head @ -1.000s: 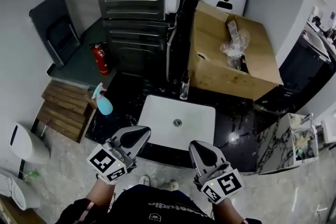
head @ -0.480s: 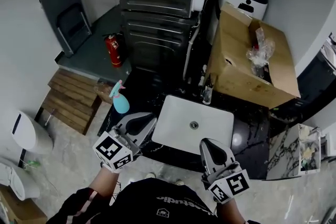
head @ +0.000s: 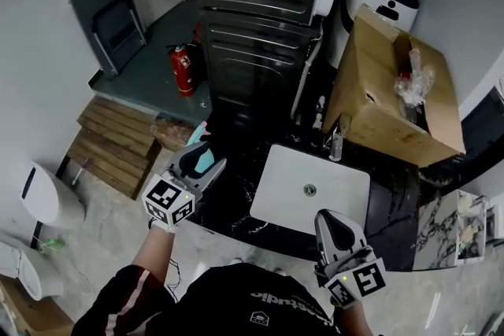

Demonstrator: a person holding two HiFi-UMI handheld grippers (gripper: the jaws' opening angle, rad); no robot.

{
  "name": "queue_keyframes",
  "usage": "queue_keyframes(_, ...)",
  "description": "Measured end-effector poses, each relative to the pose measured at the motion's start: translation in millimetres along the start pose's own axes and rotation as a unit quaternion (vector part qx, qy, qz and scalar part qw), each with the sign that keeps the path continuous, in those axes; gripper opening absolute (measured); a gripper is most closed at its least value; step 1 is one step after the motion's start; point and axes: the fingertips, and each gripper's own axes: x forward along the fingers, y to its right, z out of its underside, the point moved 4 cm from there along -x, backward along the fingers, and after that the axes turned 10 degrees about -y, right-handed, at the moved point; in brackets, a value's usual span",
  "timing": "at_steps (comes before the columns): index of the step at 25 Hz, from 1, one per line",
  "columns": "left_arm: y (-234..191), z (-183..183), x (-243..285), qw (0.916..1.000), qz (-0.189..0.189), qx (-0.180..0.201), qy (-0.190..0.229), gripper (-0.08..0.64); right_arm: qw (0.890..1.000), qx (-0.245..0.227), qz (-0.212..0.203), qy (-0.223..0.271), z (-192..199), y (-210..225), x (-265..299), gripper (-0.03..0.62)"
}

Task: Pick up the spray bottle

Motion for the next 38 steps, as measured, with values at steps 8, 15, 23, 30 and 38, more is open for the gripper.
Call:
queue_keyframes(8, -92.1, 46.9, 16.2, 0.9959, -0.086, 0.001, -0.028, 0.232, 1.0, -0.001, 0.025, -0.009, 4.7, -9.1, 11.4, 0.038)
queue_keyframes(15, -117.7, 87.0, 44.9, 0.9952, -0.065, -0.023, -0.07, 0.232, 0.998, 0.015, 0.049, -0.024, 10.9, -10.7, 10.2, 0.038)
queue_keyframes(23, -118.0, 105.9, 62.0, 0.9944, -0.05, -0.044, -0.082, 0.163, 0.997, 0.018, 0.062, -0.031, 16.1, -11.5, 2.9, 0.038)
queue_keyframes(30, -119.6, 106.6, 63.4, 0.9942, -0.057, -0.052, -0.074, 0.094, 0.998, 0.022, 0.053, -0.032, 15.8, -11.8, -2.2, 0.038)
queue_keyframes(38, -86.5, 70.5, 50.0, 0.9977, -0.045, -0.032, -0.04, 0.089, 0.999, 0.028, 0.046, -0.006, 5.5, 0.0, -9.9, 0.038)
